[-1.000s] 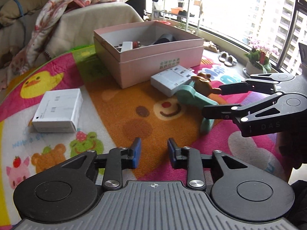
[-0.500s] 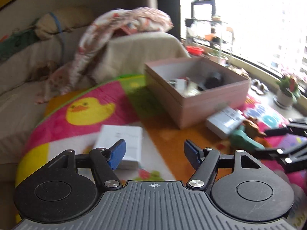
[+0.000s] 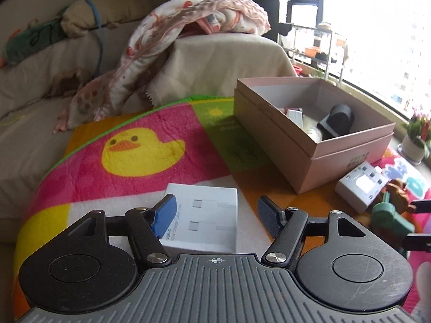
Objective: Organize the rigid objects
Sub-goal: 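Grasp the white product box on the mat with the left gripper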
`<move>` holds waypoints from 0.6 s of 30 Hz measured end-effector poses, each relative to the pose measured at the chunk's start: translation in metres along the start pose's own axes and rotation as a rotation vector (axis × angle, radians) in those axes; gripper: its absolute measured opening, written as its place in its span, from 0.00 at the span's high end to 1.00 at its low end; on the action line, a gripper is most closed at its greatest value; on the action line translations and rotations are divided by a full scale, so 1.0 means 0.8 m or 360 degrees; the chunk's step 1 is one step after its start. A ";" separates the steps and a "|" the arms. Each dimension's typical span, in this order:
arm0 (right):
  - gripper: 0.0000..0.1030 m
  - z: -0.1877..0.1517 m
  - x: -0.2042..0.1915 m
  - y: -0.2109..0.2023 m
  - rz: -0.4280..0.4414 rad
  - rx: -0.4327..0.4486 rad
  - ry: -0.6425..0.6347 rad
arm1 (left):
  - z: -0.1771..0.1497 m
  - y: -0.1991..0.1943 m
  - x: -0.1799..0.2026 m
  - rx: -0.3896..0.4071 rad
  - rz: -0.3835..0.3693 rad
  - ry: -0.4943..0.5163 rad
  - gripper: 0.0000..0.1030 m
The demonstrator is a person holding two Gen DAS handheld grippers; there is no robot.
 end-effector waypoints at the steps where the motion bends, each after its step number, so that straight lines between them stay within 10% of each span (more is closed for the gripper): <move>1: 0.26 0.000 0.000 0.000 -0.0001 0.0001 -0.0001 | 0.001 0.004 0.001 -0.0007 0.0037 0.0032 0.30; 18: 0.26 0.000 -0.002 0.002 -0.0001 -0.0008 -0.0014 | -0.010 0.022 -0.024 -0.0109 0.0047 -0.0047 0.25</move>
Point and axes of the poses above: each gripper's, at about its wrist camera, not at the fingertips, and y roughly the way its jaws point, x to its right, z to its top, the point moved 2 cm from there along y, roughly the way its jaws point, and after that the axes turned 14 degrees about -z, right-handed, at the moved point
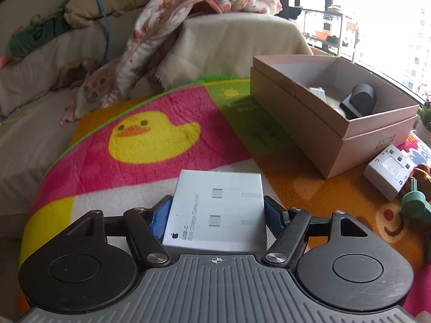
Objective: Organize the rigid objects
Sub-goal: 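Grasp the white product box on the mat with the left gripper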
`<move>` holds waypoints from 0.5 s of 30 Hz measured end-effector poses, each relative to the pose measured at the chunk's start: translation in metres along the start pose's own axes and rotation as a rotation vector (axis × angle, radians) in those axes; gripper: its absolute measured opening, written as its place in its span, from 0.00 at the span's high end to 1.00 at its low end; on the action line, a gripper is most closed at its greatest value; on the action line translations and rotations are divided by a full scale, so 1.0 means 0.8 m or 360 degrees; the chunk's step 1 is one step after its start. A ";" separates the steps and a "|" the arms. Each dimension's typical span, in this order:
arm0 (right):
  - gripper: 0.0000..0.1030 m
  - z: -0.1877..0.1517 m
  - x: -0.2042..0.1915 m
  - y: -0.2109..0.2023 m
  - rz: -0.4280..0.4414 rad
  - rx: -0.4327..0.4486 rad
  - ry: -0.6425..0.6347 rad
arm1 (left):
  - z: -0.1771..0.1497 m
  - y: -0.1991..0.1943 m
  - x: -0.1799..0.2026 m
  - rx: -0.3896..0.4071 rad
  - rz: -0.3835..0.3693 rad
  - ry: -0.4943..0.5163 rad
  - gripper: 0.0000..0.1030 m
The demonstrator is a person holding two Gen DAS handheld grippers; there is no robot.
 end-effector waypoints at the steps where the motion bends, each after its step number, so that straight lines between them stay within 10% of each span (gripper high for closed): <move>1: 0.26 0.000 0.000 0.000 0.0000 0.0000 0.0001 | -0.001 -0.002 -0.001 0.0017 -0.0005 -0.0006 0.25; 15: 0.31 0.025 -0.028 0.002 0.0026 0.0036 -0.0132 | -0.063 -0.060 0.077 0.0015 -0.0295 0.0078 0.28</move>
Point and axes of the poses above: each gripper's, at about its wrist camera, not at the fingertips, and y roughly the way its jaws point, x to its right, z to its top, the point moved 2 cm from there along y, roughly the way its jaws point, and after that the axes turned 14 degrees about -z, right-handed, at the moved point
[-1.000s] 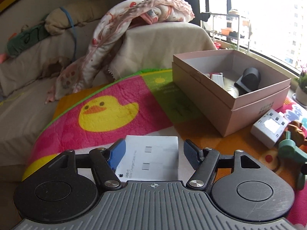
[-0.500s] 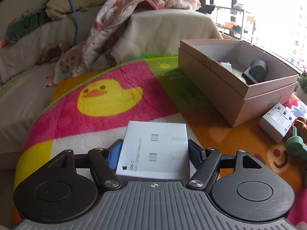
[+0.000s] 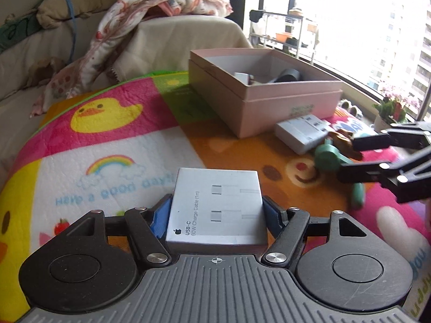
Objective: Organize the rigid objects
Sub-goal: 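Grasp the white product box on the mat with the left gripper, then carry the teal clip into the pink box and open the right gripper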
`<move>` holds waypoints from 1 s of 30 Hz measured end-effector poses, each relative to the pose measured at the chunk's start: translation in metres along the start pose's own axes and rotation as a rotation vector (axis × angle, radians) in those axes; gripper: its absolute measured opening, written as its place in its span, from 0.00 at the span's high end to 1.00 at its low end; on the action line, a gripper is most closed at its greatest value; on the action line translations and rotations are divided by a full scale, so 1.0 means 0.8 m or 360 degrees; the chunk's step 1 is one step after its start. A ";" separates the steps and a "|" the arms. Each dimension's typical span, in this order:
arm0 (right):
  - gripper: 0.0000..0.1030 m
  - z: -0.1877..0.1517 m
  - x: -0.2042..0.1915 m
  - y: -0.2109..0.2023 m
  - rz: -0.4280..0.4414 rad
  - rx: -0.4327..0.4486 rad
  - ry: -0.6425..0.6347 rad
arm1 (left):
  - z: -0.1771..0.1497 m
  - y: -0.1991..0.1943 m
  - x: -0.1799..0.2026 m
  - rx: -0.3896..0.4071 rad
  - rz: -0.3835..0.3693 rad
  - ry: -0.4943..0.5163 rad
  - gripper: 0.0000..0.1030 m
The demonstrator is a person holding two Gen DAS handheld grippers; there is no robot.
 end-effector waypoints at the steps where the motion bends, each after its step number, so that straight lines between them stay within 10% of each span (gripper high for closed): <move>1: 0.33 0.002 -0.003 -0.001 0.0026 -0.0004 -0.0010 | -0.005 -0.003 0.009 0.0001 -0.0003 0.0014 0.28; 10: 0.36 0.003 -0.010 -0.018 -0.0019 0.0073 -0.0091 | -0.027 -0.011 0.050 0.0027 0.0013 0.0061 0.28; 21: 0.70 -0.031 -0.019 -0.022 0.0046 -0.0090 -0.0171 | -0.030 -0.015 0.042 0.0079 -0.0038 -0.0003 0.28; 25: 0.70 -0.047 -0.017 -0.043 -0.0055 -0.0019 -0.0371 | -0.031 -0.016 0.039 0.0104 -0.0050 -0.0037 0.28; 30: 0.42 -0.051 0.000 -0.049 -0.0363 0.0022 -0.0377 | -0.033 -0.020 0.037 0.0130 -0.0065 -0.0066 0.28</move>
Point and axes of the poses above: each gripper's, at about its wrist camera, not at the fingertips, and y roughly the way its jaws point, x to its right, z to its top, the point moved 2 cm from there along y, roughly the way its jaws point, and after that the axes turned 14 degrees about -z, right-handed, at the moved point
